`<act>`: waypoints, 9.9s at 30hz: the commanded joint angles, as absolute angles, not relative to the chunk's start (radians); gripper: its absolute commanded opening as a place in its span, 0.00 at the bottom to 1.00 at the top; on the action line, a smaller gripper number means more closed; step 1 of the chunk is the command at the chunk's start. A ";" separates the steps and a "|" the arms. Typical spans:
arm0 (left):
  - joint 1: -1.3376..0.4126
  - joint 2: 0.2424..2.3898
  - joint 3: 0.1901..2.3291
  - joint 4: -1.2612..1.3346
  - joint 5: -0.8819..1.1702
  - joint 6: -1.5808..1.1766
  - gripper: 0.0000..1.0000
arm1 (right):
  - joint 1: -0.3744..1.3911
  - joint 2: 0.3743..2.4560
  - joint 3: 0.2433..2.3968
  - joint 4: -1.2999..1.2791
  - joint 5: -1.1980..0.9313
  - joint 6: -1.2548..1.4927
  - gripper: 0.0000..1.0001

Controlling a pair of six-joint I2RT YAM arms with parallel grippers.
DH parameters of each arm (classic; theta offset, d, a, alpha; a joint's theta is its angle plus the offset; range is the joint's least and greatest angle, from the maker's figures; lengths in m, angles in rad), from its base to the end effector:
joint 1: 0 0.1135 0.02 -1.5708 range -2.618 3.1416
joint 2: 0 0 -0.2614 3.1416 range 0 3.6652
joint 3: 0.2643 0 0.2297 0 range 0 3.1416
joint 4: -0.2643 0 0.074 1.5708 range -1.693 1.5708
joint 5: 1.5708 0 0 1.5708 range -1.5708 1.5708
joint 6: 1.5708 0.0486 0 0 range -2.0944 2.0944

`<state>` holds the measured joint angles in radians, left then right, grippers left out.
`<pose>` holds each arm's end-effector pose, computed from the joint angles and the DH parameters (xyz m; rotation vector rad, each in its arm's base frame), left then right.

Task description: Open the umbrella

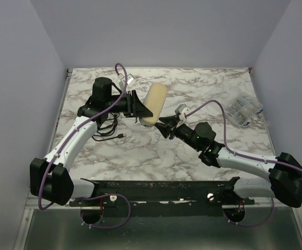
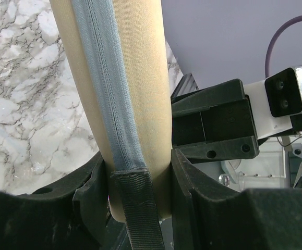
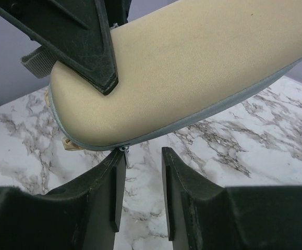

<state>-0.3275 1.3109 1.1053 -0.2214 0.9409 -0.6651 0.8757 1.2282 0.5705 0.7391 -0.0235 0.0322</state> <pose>0.2483 -0.1258 0.3371 0.3168 2.1320 -1.5438 0.1698 0.2054 0.2816 -0.6463 1.3926 0.7466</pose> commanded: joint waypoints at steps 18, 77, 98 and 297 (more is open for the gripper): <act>-0.333 1.309 1.167 -0.235 0.922 -0.630 0.00 | 0.894 1.216 0.610 0.668 -0.044 0.011 0.01; -0.437 1.186 1.088 -0.509 0.569 -0.560 0.00 | 0.894 1.090 0.476 0.573 0.140 0.100 0.01; -0.437 1.131 1.137 -0.616 0.776 -0.563 0.00 | 0.893 1.133 0.480 0.616 0.182 0.111 0.01; -0.475 1.105 1.055 -0.401 0.811 -0.577 0.98 | 0.558 1.269 0.932 0.221 -0.646 0.793 0.01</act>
